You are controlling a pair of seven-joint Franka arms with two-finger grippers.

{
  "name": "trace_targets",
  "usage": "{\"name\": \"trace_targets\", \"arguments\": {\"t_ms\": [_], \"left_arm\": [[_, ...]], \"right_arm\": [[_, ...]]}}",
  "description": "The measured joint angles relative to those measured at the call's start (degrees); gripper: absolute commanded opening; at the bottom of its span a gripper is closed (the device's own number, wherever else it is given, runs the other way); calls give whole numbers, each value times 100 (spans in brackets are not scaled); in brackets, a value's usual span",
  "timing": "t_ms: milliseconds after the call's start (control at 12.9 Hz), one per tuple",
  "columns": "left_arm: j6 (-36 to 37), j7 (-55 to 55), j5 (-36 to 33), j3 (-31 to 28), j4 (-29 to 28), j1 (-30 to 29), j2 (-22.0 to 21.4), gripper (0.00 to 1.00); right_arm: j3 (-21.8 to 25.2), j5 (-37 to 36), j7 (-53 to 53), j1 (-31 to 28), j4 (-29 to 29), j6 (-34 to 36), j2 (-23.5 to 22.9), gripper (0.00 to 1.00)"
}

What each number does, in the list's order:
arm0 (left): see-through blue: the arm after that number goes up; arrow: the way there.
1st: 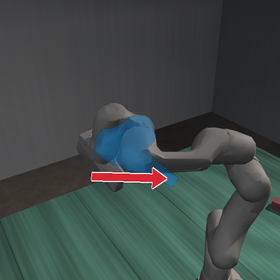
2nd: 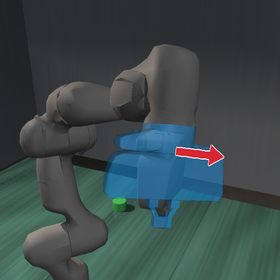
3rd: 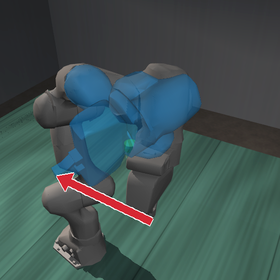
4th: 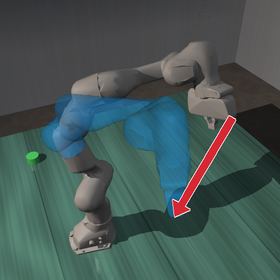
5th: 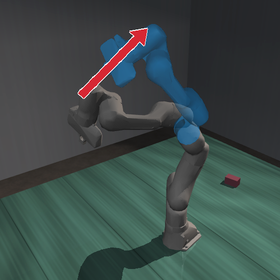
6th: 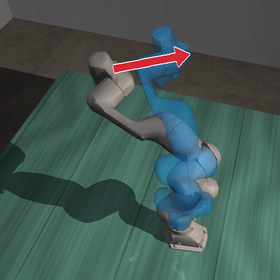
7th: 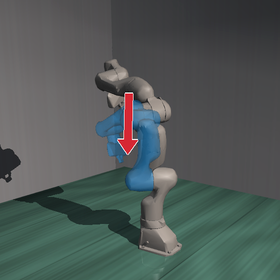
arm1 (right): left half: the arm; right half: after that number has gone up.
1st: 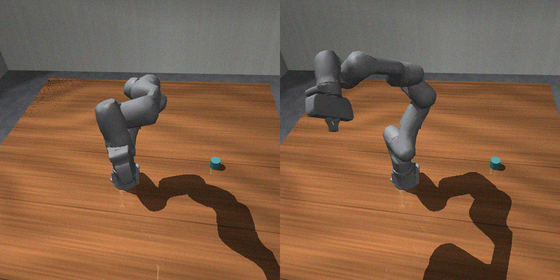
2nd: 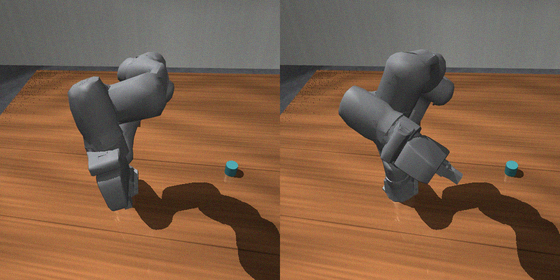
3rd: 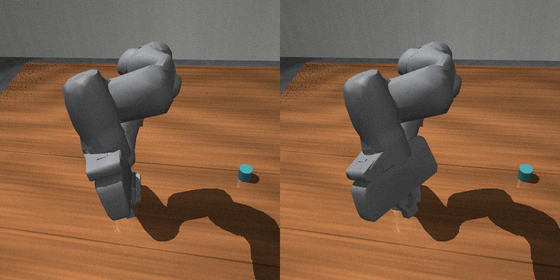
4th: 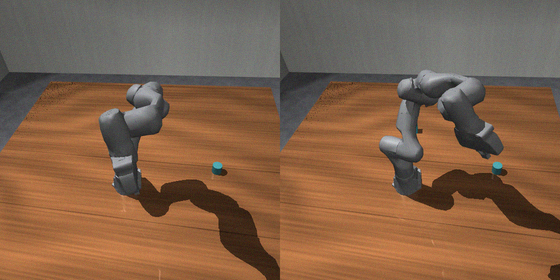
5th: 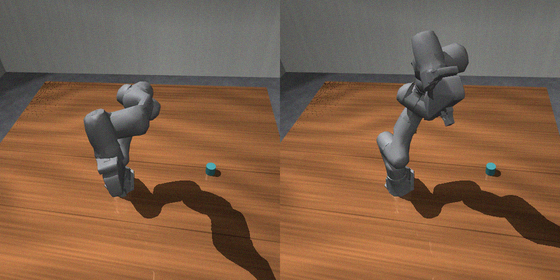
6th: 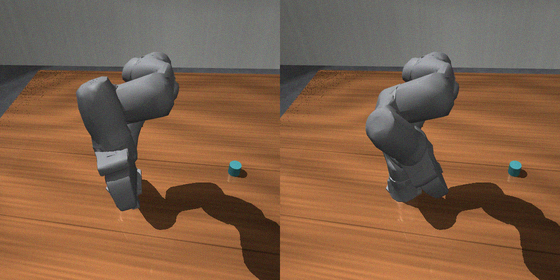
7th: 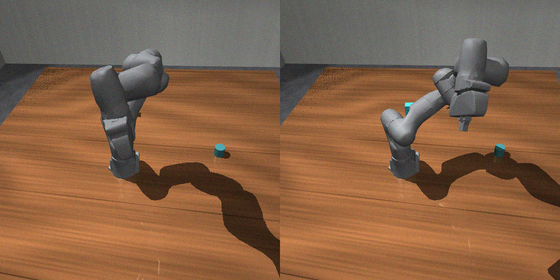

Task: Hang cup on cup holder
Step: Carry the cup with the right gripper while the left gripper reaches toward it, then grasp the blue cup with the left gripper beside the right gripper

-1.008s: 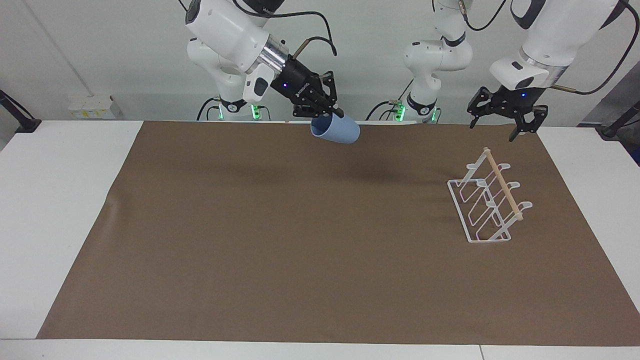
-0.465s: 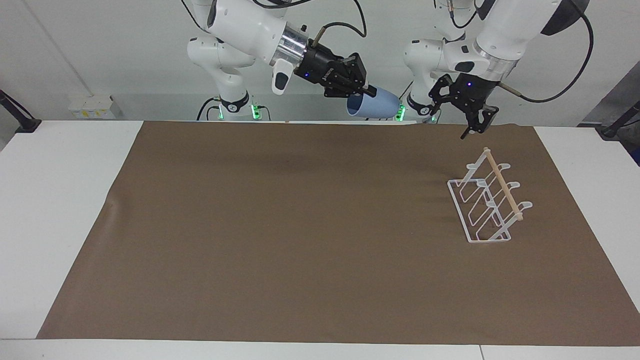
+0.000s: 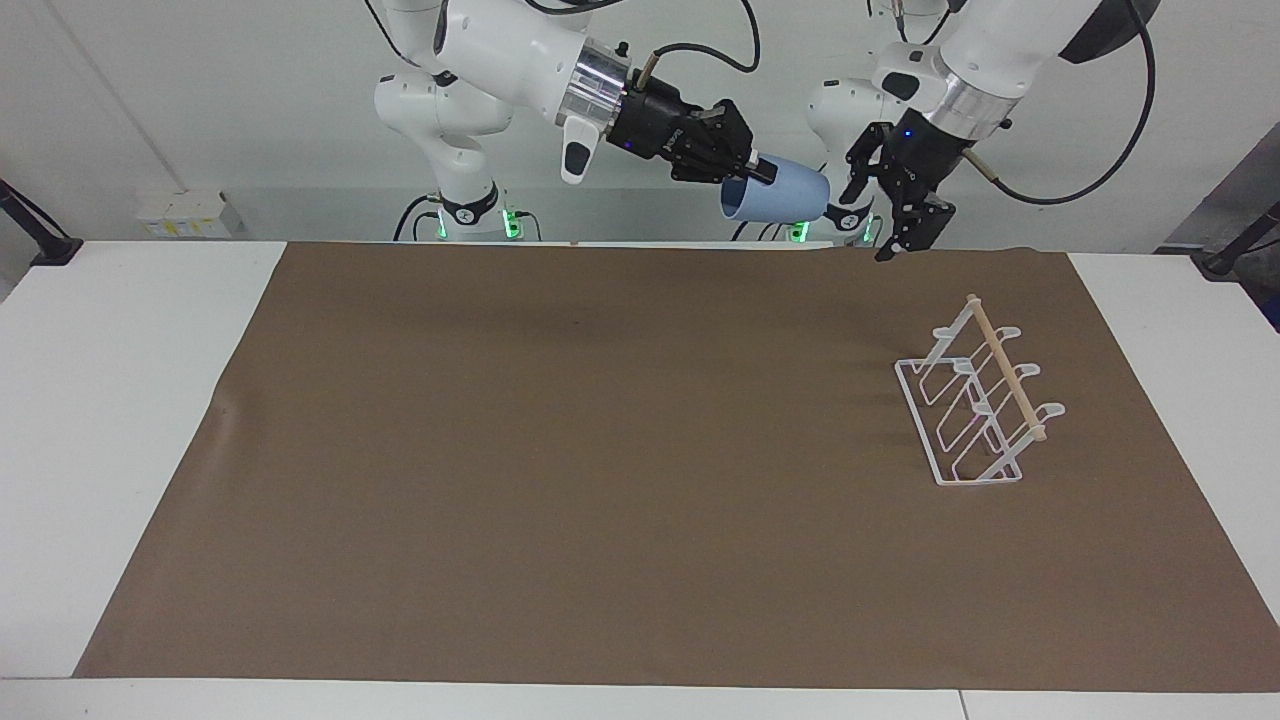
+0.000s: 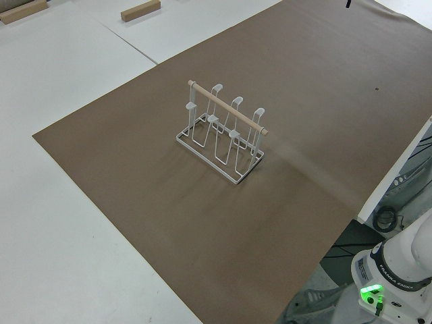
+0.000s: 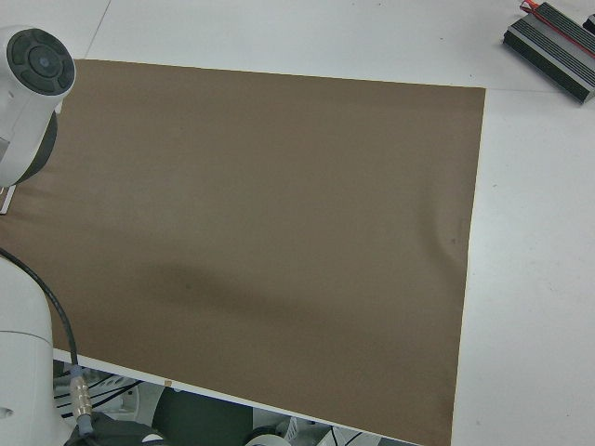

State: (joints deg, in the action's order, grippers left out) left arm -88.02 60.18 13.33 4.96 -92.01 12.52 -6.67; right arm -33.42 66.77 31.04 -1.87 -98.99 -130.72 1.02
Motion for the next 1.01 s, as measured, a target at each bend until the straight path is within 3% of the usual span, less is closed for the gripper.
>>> {"name": "trace_targets", "arguments": {"t_ms": [465, 1008], "left_arm": [[-550, 408, 587, 194, -40, 10, -95, 100], [-1300, -176, 949, 343, -365, 486, -105, 100]], "right_arm": [[0, 0, 0, 0, -3, 0, -2, 0], [6, 0, 0, -3, -32, -4, -10, 0]]}}
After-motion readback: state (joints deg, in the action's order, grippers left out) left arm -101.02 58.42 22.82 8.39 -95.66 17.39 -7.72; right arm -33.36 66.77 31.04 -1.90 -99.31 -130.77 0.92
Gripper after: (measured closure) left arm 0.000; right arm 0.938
